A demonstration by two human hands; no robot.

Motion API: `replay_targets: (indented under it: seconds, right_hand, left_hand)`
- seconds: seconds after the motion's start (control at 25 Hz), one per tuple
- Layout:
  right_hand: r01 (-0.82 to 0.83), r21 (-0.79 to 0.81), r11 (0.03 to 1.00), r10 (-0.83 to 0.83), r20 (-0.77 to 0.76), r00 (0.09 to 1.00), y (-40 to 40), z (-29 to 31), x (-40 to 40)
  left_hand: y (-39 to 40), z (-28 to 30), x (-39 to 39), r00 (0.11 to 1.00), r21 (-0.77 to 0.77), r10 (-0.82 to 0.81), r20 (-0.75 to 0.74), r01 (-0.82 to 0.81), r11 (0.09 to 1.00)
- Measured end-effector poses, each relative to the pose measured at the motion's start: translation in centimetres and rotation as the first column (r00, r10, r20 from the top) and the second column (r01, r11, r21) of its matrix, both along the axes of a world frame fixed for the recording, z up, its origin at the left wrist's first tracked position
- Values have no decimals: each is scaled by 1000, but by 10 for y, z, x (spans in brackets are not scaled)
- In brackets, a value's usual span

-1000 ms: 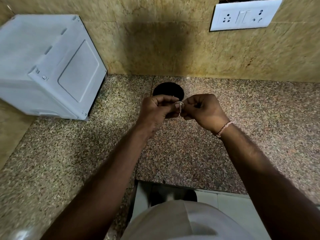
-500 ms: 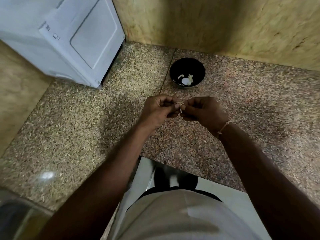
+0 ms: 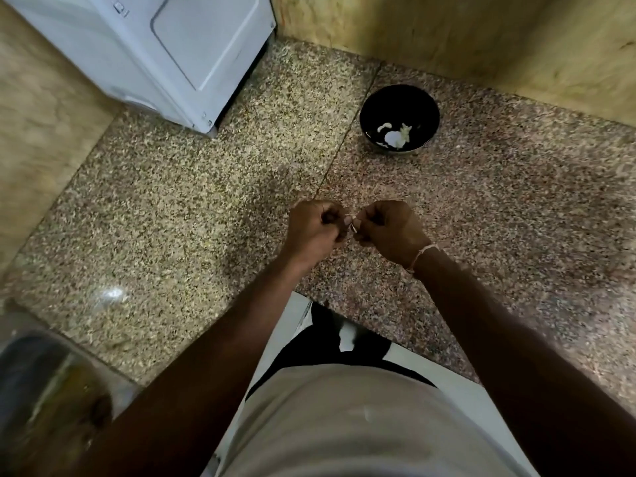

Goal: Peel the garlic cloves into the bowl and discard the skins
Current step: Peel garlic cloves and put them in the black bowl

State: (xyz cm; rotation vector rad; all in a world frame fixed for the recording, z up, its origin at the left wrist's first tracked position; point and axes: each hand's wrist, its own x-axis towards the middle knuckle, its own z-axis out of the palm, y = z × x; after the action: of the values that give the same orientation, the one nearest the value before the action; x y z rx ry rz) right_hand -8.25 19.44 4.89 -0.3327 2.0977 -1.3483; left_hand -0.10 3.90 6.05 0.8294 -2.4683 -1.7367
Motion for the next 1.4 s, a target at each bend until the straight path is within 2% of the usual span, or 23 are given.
replay_targets:
  seconds: [0.2, 0.24, 0.32, 0.48, 0.64, 0.84, 1.08, 1.16, 1.28, 1.4]
  right_hand:
    - [30, -4, 1000, -29, 112, 993, -14, -12, -2]
    - [45, -13, 999, -43, 131, 990, -16, -12, -1]
    - [74, 10, 997, -75, 130, 989, -23, -18, -3]
    - [55, 123, 991, -52, -27, 998, -26, -26, -4]
    - [84, 80, 993, -84, -7, 996, -25, -29, -3]
    - [107, 35, 994, -108, 6, 994, -22, -30, -1]
    - [123, 31, 992, -123, -6, 992, -20, -30, 1]
    - [136, 25, 990, -136, 2, 991, -20, -31, 2]
    - [174, 15, 985, -174, 11, 985, -20, -29, 3]
    - [235, -42, 971, -232, 63, 971, -18, -24, 4]
  left_hand:
    - [-17, -25, 0, 999, 89, 40, 25, -42, 995]
    - [-21, -29, 0, 999, 71, 41, 32, -44, 997]
    - [-34, -41, -4, 999, -65, 14, 43, -11, 998]
    - [-47, -58, -8, 992, -282, -42, 121, 75, 956]
    - [-49, -59, -11, 986, -323, -75, 147, 119, 939]
    - [-47, -55, -14, 989, -336, -3, 147, 53, 940]
    - [-47, -48, -13, 991, -346, 4, 134, 43, 937]
    - [-42, -43, -13, 998, -314, 10, 66, 11, 949]
    - [-33, -34, -14, 997, -143, -62, -42, 56, 988]
    - [-30, -30, -14, 993, -15, -94, -77, 93, 996]
